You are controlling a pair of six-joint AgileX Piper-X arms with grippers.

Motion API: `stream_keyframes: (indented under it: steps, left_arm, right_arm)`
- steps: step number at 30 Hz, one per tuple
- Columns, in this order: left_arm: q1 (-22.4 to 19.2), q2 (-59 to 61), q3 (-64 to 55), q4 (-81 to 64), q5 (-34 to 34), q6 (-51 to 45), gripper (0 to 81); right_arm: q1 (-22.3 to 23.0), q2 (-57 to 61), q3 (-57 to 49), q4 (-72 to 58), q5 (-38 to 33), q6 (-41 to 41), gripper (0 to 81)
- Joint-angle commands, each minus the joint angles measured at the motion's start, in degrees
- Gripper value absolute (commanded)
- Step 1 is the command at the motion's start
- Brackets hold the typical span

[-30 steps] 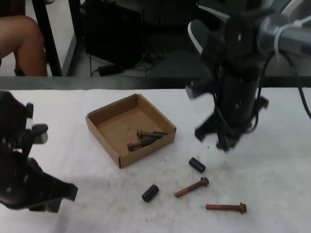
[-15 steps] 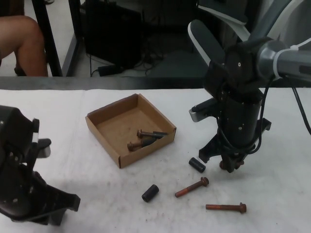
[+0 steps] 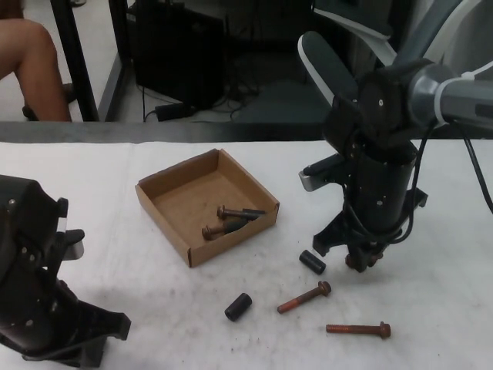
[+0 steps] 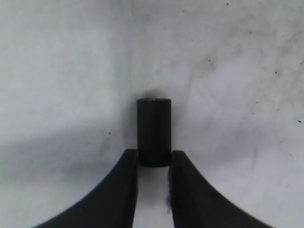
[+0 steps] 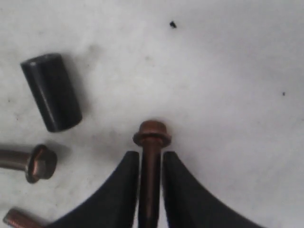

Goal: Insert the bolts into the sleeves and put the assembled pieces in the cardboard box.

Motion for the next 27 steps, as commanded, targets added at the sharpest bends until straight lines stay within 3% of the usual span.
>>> stream_keyframes:
  steps: [1,3,8,10,22,24,27]
  left_arm:
    - [-0.2,-0.1,0.1,-0.1,1.4,-0.4,14.8]
    - [-0.2,-0.1,0.1,-0.1,1.4,-0.6,21.9]
    - [-0.2,-0.1,0.1,-0.1,0.7,-1.2,37.2]
    - [-0.2,-0.1,0.1,-0.1,0.5,-1.5,38.5]
    - [-0.2,-0.1,0.1,-0.1,0.3,-1.5,38.5]
    - [-0.2,-0.1,0.1,-0.1,-1.3,-1.5,38.5]
    - [-0.2,-0.1,0.1,-0.2,-3.6,-1.5,38.5]
  right_arm:
    - [0.0,-0.3,0.0,-0.6,-0.8,-0.2,41.4]
    - [0.0,-0.3,0.0,-1.0,0.0,-0.2,49.2]
    - [0.0,-0.2,1.1,-1.5,0.0,-0.5,34.6]
    - [0.0,0.0,2.4,-2.0,0.0,-0.5,32.1]
    - [0.0,0.0,11.6,-5.7,0.0,-0.5,36.1]
    - [0.0,0.0,11.6,-7.0,0.0,-0.5,30.9]
    - [0.0,0.0,11.6,-8.6,0.0,-0.5,14.8]
